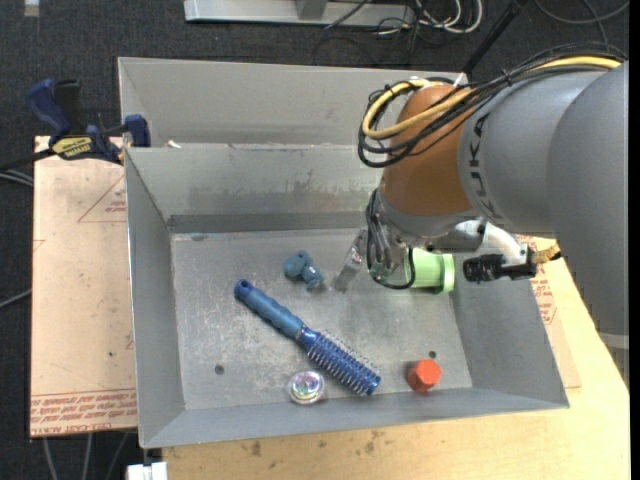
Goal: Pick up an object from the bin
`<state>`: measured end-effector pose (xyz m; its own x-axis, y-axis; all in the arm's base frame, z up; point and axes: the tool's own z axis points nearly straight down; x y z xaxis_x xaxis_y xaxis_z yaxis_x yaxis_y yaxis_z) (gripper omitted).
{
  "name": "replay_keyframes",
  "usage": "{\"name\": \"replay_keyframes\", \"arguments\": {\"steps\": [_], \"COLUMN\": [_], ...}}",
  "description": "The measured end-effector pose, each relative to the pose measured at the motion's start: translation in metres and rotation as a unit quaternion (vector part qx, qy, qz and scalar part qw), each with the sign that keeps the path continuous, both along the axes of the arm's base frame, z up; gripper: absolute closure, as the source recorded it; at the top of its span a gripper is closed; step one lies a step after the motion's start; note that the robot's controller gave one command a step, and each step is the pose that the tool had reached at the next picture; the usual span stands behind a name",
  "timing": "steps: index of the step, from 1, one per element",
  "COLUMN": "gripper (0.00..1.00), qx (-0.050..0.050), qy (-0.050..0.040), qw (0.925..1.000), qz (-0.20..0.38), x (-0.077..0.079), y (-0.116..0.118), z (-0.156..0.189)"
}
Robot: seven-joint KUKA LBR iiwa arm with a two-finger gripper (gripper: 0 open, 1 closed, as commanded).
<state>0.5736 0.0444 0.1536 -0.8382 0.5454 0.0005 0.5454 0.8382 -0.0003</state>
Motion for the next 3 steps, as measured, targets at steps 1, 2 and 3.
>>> {"name": "replay_keyframes", "arguments": {"steps": [1, 2, 3], "gripper": [1.0, 0.0, 0.0], "qx": [0.0, 0.0, 0.002], "qy": [-0.0004, -0.0006, 0.0024], "qw": [0.9813, 0.9812, 0.9829], "qz": [0.192, 0.193, 0.184], "x": [-0.023, -0.023, -0.08], "y": [-0.009, -0.009, -0.006], "z": [0.006, 0.006, -0.075]}}
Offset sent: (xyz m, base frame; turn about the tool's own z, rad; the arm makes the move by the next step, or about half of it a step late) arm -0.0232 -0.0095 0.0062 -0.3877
